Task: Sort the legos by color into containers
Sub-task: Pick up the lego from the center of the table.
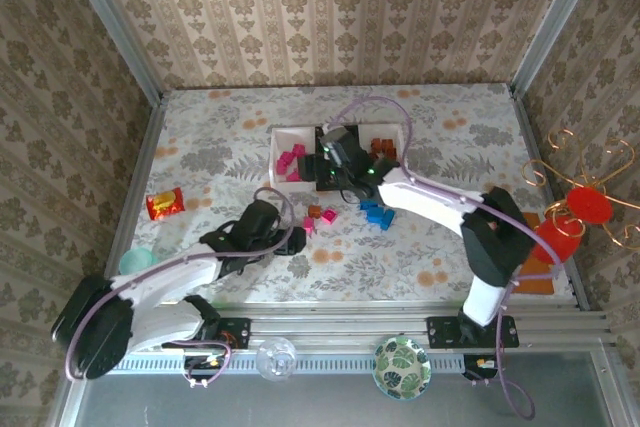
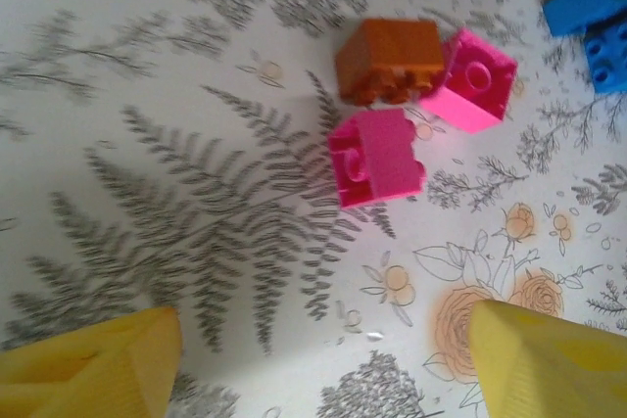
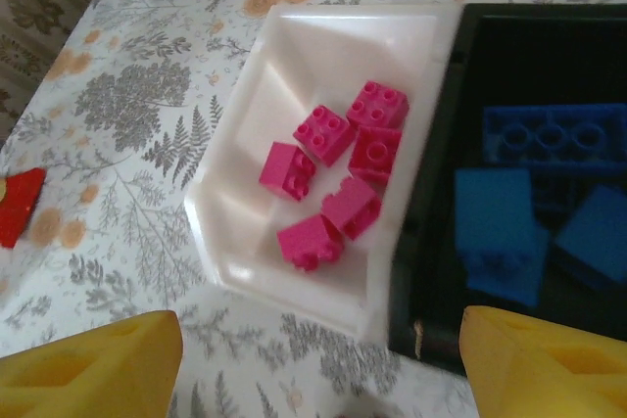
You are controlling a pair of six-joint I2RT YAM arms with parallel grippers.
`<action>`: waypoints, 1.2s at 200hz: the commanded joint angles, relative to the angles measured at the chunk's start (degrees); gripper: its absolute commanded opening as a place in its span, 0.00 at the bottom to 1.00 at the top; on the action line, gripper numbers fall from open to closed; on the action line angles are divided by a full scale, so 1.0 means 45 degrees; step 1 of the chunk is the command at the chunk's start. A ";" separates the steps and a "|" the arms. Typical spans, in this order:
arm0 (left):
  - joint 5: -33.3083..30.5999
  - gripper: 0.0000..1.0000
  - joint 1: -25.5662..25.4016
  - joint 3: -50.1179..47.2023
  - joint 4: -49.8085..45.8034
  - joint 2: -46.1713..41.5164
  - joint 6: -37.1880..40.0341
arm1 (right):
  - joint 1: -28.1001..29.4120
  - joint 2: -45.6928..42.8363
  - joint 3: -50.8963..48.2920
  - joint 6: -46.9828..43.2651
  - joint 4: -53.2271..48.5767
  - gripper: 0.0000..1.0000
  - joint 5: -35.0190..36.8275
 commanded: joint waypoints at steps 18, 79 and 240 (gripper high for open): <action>-0.0563 0.73 -0.1051 0.1584 0.1308 0.2349 0.0992 | 0.0018 -0.2299 -0.2777 0.0437 0.1080 0.77 0.0229; -0.2070 0.52 -0.1094 0.2374 0.1626 0.4646 0.1407 | 0.0055 -0.4978 -0.5075 0.0696 0.1060 0.77 0.0484; -0.0911 0.10 0.0378 0.2825 -0.0653 0.0229 0.0965 | 0.0186 -0.6924 -0.7762 0.1003 0.0808 0.78 0.0838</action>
